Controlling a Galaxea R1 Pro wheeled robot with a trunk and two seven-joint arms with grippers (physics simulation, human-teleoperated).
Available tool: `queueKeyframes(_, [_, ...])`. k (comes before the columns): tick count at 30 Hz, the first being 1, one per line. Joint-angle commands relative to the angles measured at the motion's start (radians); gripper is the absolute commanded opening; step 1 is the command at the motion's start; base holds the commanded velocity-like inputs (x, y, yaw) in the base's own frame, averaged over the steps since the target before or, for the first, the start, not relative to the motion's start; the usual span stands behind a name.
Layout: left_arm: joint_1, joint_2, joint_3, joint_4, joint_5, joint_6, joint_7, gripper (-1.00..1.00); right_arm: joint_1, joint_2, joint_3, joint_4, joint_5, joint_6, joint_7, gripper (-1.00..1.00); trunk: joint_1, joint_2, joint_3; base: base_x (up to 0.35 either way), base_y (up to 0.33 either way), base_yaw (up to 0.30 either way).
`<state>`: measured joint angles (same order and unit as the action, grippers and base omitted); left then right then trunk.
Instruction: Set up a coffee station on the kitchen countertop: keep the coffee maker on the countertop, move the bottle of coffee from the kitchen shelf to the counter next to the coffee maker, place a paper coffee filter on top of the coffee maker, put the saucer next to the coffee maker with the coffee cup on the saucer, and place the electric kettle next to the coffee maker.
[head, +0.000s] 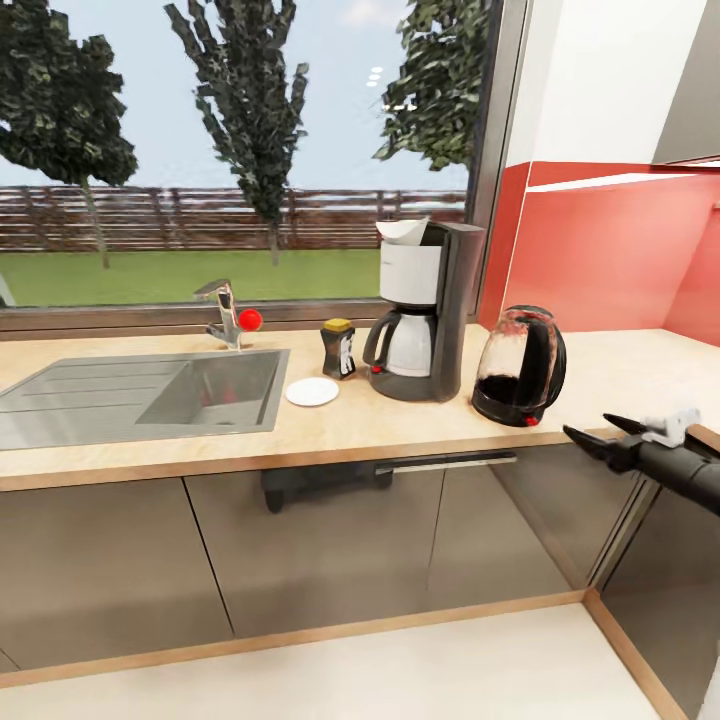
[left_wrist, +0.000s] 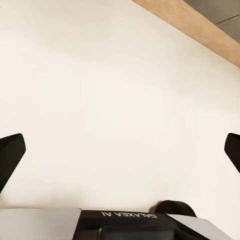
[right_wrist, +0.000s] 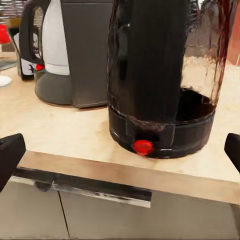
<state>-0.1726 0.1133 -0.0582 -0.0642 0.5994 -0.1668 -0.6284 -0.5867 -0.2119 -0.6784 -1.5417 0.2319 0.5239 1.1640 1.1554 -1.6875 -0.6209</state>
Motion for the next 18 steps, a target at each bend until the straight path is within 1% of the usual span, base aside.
queueKeyframes(1, [-0.001,0.000,-0.006,0.001,0.003,-0.006,-0.001,1.00,0.022,-0.002,-0.022,-0.001,0.008,-0.035,0.054,1.00,0.000,-0.001,-0.001,0.000,0.000,0.000])
queueKeyframes(3, [-0.001,0.000,-0.005,0.001,0.003,-0.006,0.000,1.00,0.060,-0.008,-0.044,-0.001,0.009,-0.064,0.084,1.00,0.000,-0.001,-0.001,0.000,0.000,0.000])
queueKeyframes(4, [-0.001,0.000,-0.005,0.001,0.003,-0.006,0.000,1.00,0.069,-0.011,-0.051,-0.001,0.010,-0.069,0.088,1.00,0.000,-0.001,-0.001,0.000,0.000,0.000])
queueKeyframes(5, [-0.001,0.000,-0.005,0.001,0.003,-0.006,0.001,1.00,0.098,-0.019,-0.069,-0.001,0.012,-0.077,0.096,1.00,0.000,-0.001,-0.001,0.000,0.000,0.000])
queueKeyframes(8, [-0.001,0.000,0.006,0.000,0.003,-0.007,0.001,1.00,0.142,-0.025,-0.081,-0.001,0.021,-0.085,0.101,1.00,0.000,-0.001,-0.001,0.000,0.000,0.000])
queueKeyframes(9, [-0.001,0.000,0.022,-0.003,0.003,-0.007,0.001,1.00,0.169,-0.027,-0.086,-0.001,0.037,-0.095,0.101,1.00,0.000,-0.001,-0.001,0.000,0.000,0.000])
queueKeyframes(11, [-0.001,-0.001,0.041,-0.006,0.003,-0.007,0.001,1.00,0.196,-0.028,-0.089,-0.001,0.064,-0.114,0.102,1.00,0.000,-0.001,-0.001,0.000,0.000,0.000])
queueKeyframes(12, [-0.001,-0.003,0.059,-0.008,0.003,-0.007,0.001,1.00,0.224,-0.028,-0.092,-0.001,0.100,-0.140,0.102,1.00,0.000,-0.001,-0.001,0.000,0.000,0.000])
queueKeyframes(14, [-0.001,-0.007,0.075,-0.010,0.003,-0.007,0.000,1.00,0.252,-0.027,-0.098,0.002,0.141,-0.169,0.103,1.00,0.000,-0.001,-0.001,0.000,0.000,0.000])
queueKeyframes(15, [-0.001,-0.012,0.086,-0.011,0.003,-0.007,0.000,1.00,0.283,-0.025,-0.114,0.004,0.176,-0.196,0.104,1.00,0.000,-0.001,-0.001,0.000,0.000,0.000])
queueKeyframes(16, [-0.001,-0.014,0.090,-0.011,0.003,-0.007,0.000,1.00,0.301,-0.024,-0.127,0.005,0.189,-0.207,0.104,1.00,0.000,-0.001,-0.001,0.000,0.000,0.000])
queueKeyframes(18, [-0.001,-0.020,0.100,-0.011,0.003,-0.006,-0.003,1.00,0.378,-0.020,-0.175,0.029,0.221,-0.243,0.105,1.00,0.000,-0.001,-0.001,0.000,0.000,0.000])
